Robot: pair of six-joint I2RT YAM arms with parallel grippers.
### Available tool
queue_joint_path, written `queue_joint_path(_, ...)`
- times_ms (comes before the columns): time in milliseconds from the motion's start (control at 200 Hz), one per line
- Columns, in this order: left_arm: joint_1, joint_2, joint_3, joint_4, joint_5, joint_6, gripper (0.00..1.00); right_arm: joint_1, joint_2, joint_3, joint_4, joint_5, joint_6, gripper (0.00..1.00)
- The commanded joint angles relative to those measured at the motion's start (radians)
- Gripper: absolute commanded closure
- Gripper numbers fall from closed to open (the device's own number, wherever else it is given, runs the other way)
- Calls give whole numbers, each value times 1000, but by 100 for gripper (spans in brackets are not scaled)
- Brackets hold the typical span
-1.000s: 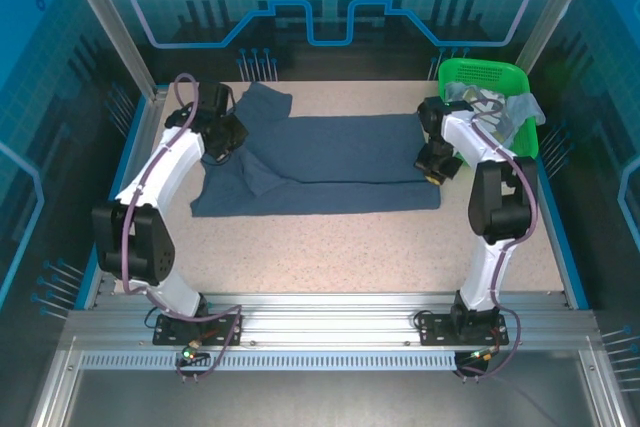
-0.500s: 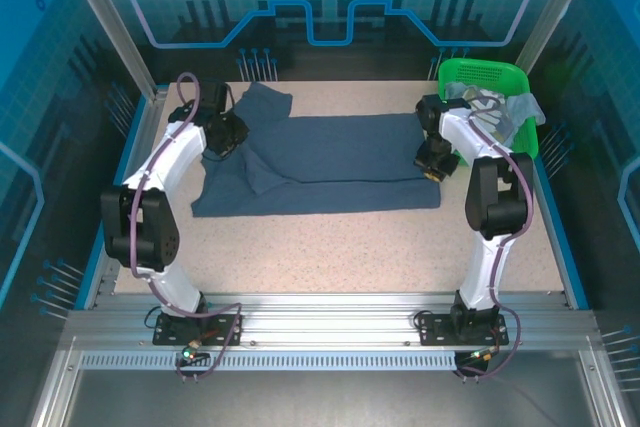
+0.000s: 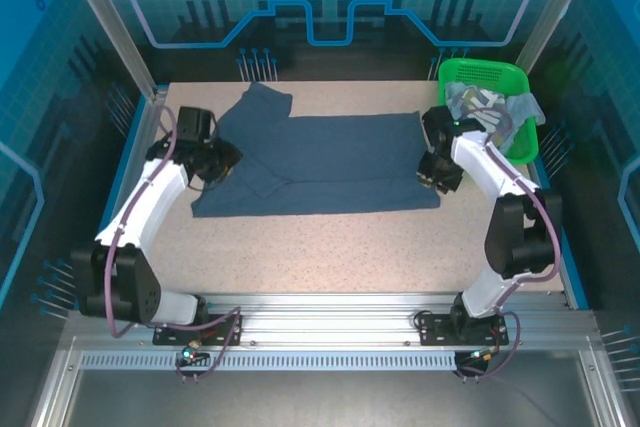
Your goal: Fold and stack the t-shirts
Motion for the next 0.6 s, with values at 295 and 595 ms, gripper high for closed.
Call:
queue_joint_path(295,85,173,-136,65,22,-125,86,-23,177,-10,110,-59,-34,84)
queue_joint_path(595,105,295,-114,93,-51,-142,89,-31,278,20,42,-13,-29,84)
